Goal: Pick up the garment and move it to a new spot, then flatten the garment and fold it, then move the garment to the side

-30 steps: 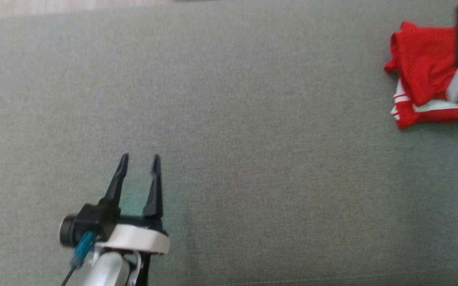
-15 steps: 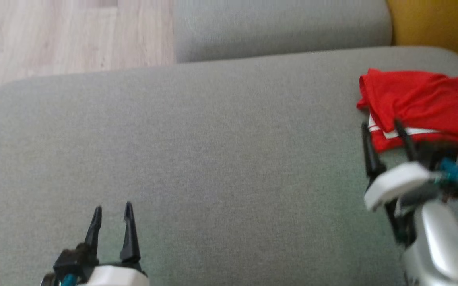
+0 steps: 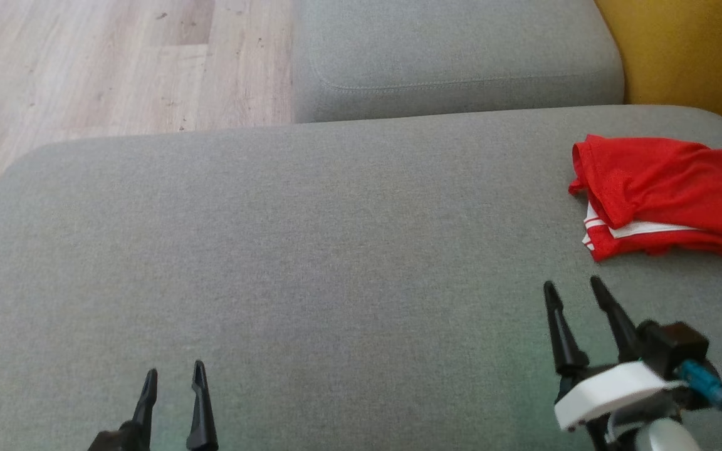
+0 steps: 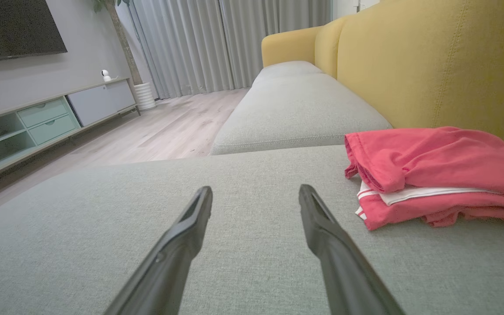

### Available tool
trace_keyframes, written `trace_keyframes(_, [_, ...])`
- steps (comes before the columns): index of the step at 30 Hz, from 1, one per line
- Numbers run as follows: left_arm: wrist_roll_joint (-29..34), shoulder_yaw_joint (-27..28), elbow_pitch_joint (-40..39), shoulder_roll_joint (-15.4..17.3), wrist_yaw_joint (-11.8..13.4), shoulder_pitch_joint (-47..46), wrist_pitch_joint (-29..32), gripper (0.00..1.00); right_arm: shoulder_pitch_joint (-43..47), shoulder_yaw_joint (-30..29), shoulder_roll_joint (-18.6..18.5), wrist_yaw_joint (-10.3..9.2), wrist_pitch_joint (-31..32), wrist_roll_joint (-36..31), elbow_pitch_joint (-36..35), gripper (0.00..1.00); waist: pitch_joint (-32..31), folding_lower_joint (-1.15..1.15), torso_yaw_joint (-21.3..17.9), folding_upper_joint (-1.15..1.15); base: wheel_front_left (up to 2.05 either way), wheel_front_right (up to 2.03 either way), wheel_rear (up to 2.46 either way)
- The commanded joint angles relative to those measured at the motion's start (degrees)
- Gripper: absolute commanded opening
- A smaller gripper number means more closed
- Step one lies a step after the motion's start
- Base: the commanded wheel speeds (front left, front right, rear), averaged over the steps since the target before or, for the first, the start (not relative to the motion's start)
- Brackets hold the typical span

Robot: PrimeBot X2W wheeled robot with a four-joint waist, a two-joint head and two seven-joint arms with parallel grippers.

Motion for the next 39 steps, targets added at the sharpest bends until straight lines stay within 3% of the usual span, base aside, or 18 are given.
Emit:
trace_keyframes(1, [-0.7,1.7,-1.7,0.8,0.3,-1.6,-0.2,1.0,-1.2,2.0,-0.2,0.2,-0.7,0.1,-2.6,1.0,-0.1,0.0,0.1,0.0,0.0,0.0,0.0])
trace_keyframes(18, [-1.2,0.7,-3.4,0.7,0.4,-1.4,0.2,1.0,1.7,2.1,-0.2,0.2,0.4,0.6,-4.0,1.0,-0.3,0.0,0.3,0.0,0.0,0.0,0.0])
trace_keyframes(19, [-0.9,-1.2,-1.4,-0.1,0.2,0.4,0.5,0.0,3.4,1.1,0.0,0.0,0.6,0.4,-1.8,0.0,-0.3,0.01,0.3,0.0,0.0,0.0,0.0])
trace_keyframes(22, [-0.9,-1.6,1.2,-0.6,0.2,0.9,0.6,0.0,3.9,1.3,0.1,0.0,0.6,0.5,1.1,0.0,-0.3,0.01,0.3,0.0,0.0,0.0,0.0])
trace_keyframes(39, [-9.4,1.4,1.1,-1.4,-1.9,-1.0,3.0,0.0,2.3,0.6,-0.6,0.03,1.3,11.6,1.4,0.0,0.1,0.01,0.2,0.0,0.0,0.0,0.0])
